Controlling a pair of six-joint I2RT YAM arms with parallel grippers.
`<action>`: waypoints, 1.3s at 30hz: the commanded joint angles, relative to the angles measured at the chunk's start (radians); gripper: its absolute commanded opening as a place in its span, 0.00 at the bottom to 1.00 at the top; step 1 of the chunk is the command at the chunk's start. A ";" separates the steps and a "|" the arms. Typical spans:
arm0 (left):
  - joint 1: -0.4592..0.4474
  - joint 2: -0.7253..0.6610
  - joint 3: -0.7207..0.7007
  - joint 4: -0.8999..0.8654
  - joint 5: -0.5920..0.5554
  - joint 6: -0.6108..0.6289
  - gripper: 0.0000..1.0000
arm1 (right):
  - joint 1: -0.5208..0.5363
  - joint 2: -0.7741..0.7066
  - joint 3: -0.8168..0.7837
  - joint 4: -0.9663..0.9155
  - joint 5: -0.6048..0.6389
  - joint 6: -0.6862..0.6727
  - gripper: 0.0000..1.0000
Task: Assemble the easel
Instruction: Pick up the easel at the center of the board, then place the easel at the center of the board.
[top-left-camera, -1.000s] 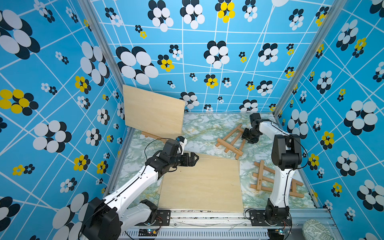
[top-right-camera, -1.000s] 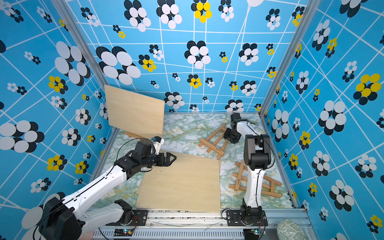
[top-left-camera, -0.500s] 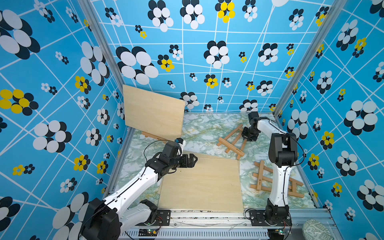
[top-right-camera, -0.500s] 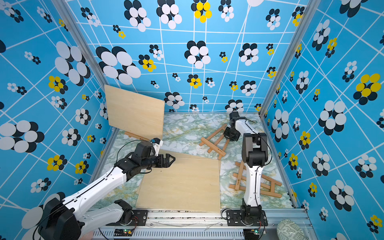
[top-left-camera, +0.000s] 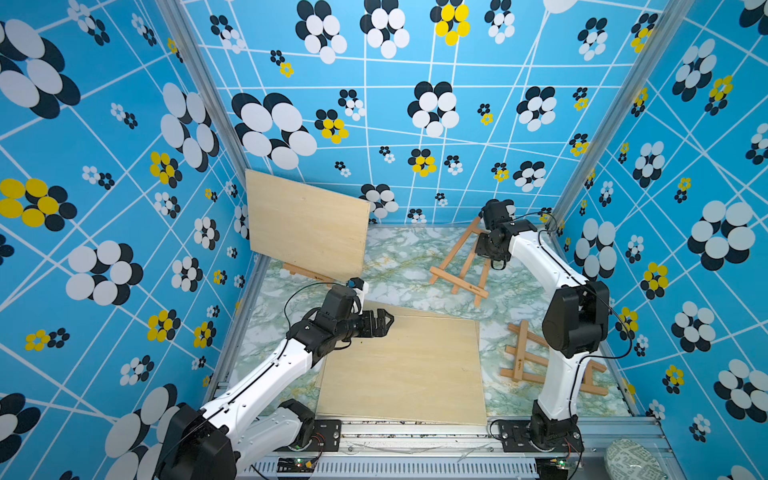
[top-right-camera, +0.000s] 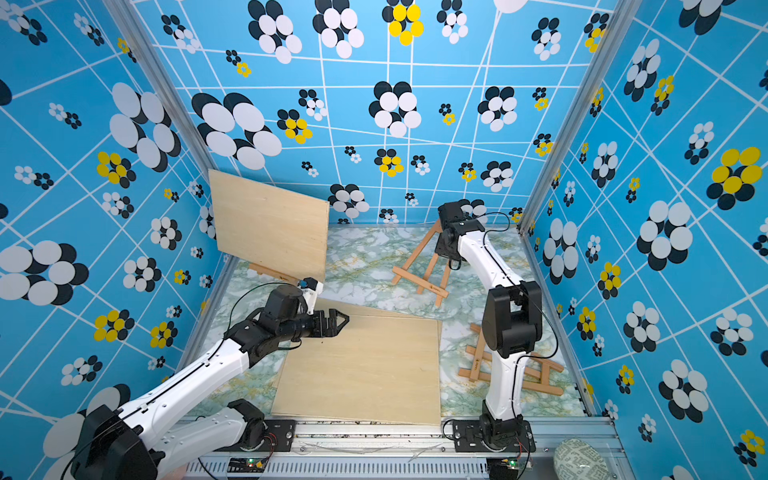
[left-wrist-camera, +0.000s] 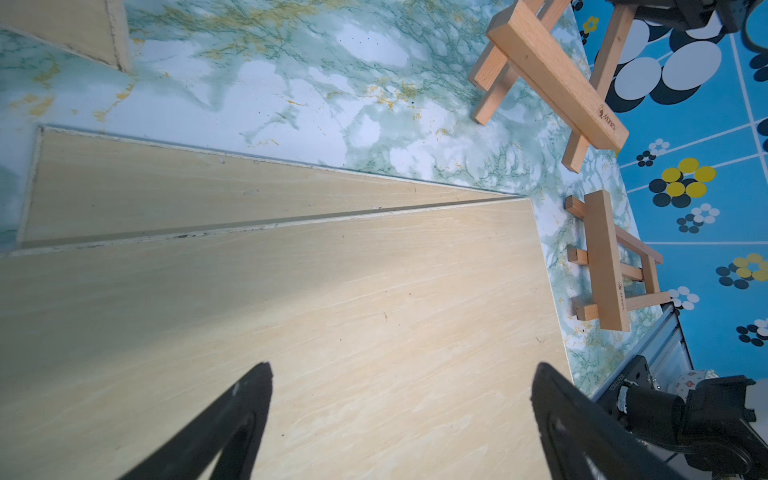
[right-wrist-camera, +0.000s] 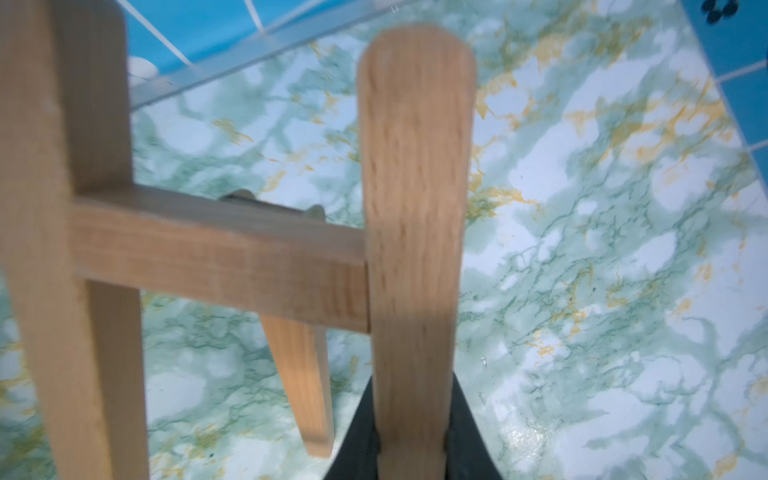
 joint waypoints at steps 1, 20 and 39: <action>-0.006 -0.021 -0.013 -0.014 -0.016 -0.004 0.99 | 0.013 -0.016 0.057 0.086 0.106 -0.021 0.00; 0.000 -0.015 0.020 -0.099 -0.053 0.021 0.99 | 0.198 0.178 0.060 0.478 0.248 -0.199 0.00; 0.021 -0.108 -0.052 -0.107 -0.057 0.005 0.99 | 0.279 0.124 -0.149 0.635 0.112 -0.230 0.00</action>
